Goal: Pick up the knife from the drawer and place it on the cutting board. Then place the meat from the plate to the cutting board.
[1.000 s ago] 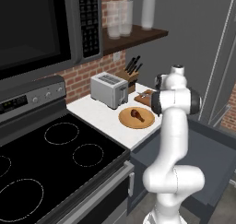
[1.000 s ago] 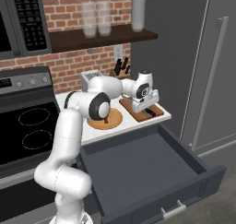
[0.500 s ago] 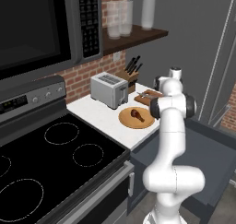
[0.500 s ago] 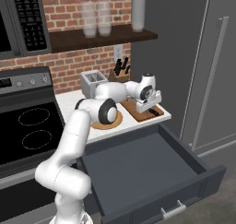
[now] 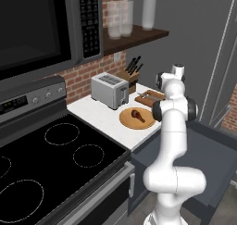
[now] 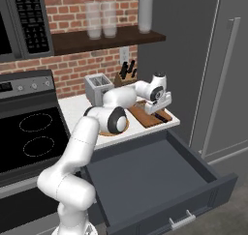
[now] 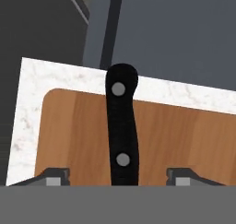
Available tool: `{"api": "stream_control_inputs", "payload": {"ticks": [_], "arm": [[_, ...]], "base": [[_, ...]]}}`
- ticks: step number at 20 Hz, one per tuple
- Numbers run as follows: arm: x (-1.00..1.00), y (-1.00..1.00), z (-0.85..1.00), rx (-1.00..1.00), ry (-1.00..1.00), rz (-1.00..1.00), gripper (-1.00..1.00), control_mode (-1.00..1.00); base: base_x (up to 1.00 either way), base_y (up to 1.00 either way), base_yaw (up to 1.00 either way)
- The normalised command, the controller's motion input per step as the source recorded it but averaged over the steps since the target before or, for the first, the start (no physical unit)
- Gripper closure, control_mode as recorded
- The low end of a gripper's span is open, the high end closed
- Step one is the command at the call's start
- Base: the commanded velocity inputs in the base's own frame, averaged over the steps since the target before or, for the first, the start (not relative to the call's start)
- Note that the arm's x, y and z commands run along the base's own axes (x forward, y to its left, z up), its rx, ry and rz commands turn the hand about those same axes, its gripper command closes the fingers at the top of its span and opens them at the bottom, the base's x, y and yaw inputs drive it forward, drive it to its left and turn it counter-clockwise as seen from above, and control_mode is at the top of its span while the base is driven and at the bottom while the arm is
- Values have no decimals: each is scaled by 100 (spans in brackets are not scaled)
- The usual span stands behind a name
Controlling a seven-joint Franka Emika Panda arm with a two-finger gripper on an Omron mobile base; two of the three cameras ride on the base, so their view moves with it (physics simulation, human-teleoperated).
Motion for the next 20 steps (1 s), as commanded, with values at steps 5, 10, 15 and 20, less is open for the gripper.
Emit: {"api": "stream_control_inputs", "payload": {"ticks": [5, 10, 15, 20], "arm": [[-54, 10, 0, 0, -20, 0, -100, -100], [-100, 55, -26, -3, -20, 0, -100, -100], [-100, 69, -13, -2, -15, 0, -100, -100], [-73, 64, 70, 0, -6, -1, -100, -100]], "base": [[0, 0, 0], [0, 0, 0], [0, 0, 0], [0, 0, 0]]}}
